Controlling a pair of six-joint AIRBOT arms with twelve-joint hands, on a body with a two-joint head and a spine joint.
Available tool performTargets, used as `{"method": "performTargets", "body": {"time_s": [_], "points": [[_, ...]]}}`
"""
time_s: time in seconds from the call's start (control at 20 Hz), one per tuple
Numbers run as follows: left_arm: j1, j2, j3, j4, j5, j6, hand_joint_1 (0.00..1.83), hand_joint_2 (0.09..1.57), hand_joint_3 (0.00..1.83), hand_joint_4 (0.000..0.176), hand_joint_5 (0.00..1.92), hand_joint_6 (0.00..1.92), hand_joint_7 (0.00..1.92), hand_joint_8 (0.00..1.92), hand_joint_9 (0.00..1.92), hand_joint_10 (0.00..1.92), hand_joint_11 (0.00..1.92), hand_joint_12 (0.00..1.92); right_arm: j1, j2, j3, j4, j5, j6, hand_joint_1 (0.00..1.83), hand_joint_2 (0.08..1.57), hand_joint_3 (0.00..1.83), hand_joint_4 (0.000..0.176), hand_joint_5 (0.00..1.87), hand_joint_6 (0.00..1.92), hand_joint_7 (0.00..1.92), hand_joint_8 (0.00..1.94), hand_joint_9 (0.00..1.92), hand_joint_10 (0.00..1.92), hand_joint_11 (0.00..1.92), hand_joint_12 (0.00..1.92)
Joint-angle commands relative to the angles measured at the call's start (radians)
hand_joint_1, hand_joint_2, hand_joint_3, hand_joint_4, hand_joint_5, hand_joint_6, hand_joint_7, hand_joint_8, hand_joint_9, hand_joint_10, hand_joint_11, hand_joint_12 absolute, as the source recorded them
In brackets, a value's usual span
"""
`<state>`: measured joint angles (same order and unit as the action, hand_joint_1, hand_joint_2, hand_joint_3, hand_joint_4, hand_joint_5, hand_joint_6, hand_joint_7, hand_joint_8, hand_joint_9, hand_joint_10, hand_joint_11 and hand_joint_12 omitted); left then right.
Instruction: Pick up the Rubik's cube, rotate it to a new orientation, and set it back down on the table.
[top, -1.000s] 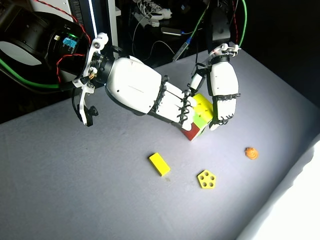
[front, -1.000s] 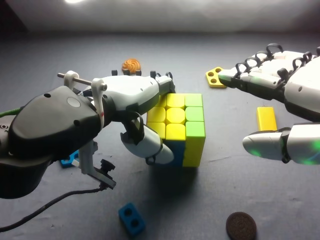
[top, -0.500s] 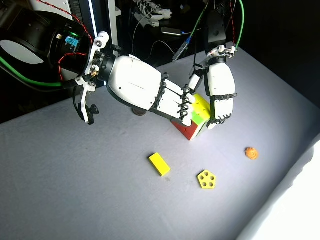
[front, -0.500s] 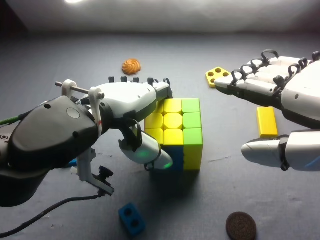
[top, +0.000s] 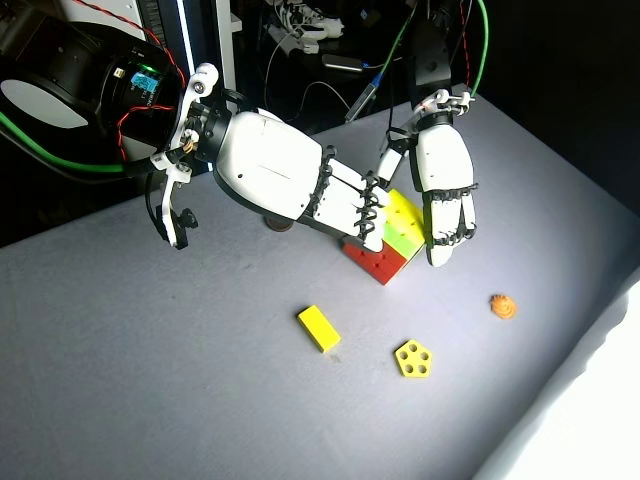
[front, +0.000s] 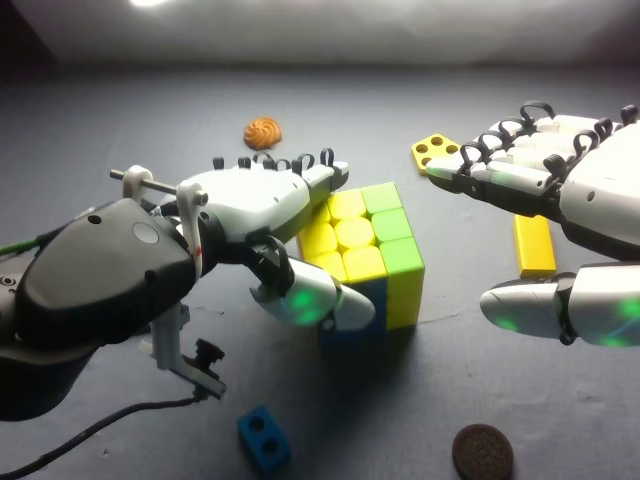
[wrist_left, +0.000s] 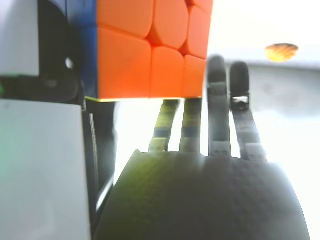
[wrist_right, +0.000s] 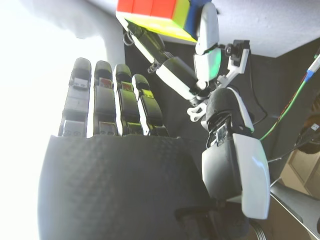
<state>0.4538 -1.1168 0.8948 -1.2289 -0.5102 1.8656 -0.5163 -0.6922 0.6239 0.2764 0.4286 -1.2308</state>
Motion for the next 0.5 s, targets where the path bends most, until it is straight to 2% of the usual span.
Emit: {"method": "performTargets", "body": {"time_s": [0.0, 0.15, 0.25, 0.35, 0.45], "points": [[-0.006, 0.008, -0.006, 0.035, -0.032, -0.003, 0.47, 0.85, 0.00, 0.018, 0.00, 0.00, 0.00, 0.00, 0.02, 0.01, 0.00, 0.43, 0.002, 0.002, -0.005, -0.014, 0.110, 0.003, 0.06, 1.27, 0.00, 0.000, 0.00, 0.00, 0.07, 0.01, 0.06, 0.00, 0.00, 0.10], [-0.009, 0.012, -0.009, 0.033, -0.032, -0.003, 0.41, 0.78, 0.00, 0.036, 0.00, 0.00, 0.00, 0.00, 0.00, 0.00, 0.00, 0.19, -0.002, 0.001, -0.006, -0.021, 0.110, 0.003, 0.07, 1.27, 0.00, 0.000, 0.00, 0.00, 0.09, 0.01, 0.08, 0.01, 0.00, 0.08], [-0.018, 0.021, -0.013, 0.015, -0.031, 0.020, 0.39, 0.76, 0.00, 0.039, 0.00, 0.00, 0.00, 0.00, 0.00, 0.00, 0.00, 0.11, -0.005, 0.001, -0.006, -0.024, 0.110, 0.003, 0.09, 1.27, 0.00, 0.000, 0.00, 0.00, 0.09, 0.01, 0.08, 0.01, 0.00, 0.08], [-0.036, 0.036, -0.022, -0.036, -0.020, 0.091, 0.35, 0.74, 0.00, 0.048, 0.00, 0.00, 0.00, 0.00, 0.00, 0.00, 0.00, 0.05, -0.005, 0.001, -0.006, -0.024, 0.110, 0.003, 0.08, 1.28, 0.00, 0.000, 0.00, 0.00, 0.07, 0.00, 0.07, 0.00, 0.00, 0.04], [-0.068, 0.057, -0.031, -0.107, 0.007, 0.200, 0.35, 0.75, 0.00, 0.048, 0.00, 0.00, 0.00, 0.00, 0.00, 0.00, 0.00, 0.00, -0.006, 0.001, -0.007, -0.024, 0.110, 0.003, 0.09, 1.27, 0.00, 0.000, 0.00, 0.00, 0.10, 0.00, 0.08, 0.00, 0.00, 0.07]]}}
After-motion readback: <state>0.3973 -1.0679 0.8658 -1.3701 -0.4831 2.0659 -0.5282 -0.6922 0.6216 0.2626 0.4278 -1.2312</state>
